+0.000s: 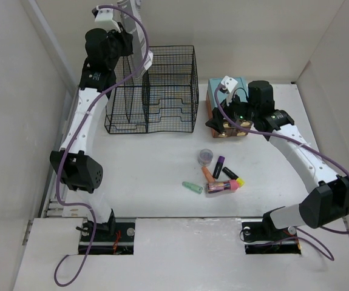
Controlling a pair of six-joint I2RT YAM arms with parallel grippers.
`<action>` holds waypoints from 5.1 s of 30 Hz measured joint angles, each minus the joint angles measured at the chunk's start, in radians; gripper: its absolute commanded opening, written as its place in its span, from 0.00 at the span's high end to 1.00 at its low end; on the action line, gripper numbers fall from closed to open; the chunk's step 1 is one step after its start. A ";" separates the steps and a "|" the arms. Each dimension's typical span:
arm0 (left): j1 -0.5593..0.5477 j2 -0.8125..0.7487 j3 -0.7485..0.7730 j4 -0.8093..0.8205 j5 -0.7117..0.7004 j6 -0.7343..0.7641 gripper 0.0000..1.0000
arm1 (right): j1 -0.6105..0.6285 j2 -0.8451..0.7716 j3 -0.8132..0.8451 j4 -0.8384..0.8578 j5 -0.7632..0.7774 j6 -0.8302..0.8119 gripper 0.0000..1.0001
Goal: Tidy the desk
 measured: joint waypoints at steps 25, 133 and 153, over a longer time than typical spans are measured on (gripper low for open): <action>0.010 0.000 0.010 -0.005 -0.072 0.106 1.00 | 0.000 0.004 0.000 0.000 0.000 -0.015 0.00; 0.013 -0.240 -0.631 0.610 -0.203 0.059 0.45 | 0.000 0.068 0.000 -0.062 -0.063 -0.092 0.00; -0.086 -0.113 -0.521 0.156 -0.151 -0.193 0.43 | -0.052 0.026 0.000 -0.066 -0.063 -0.072 0.03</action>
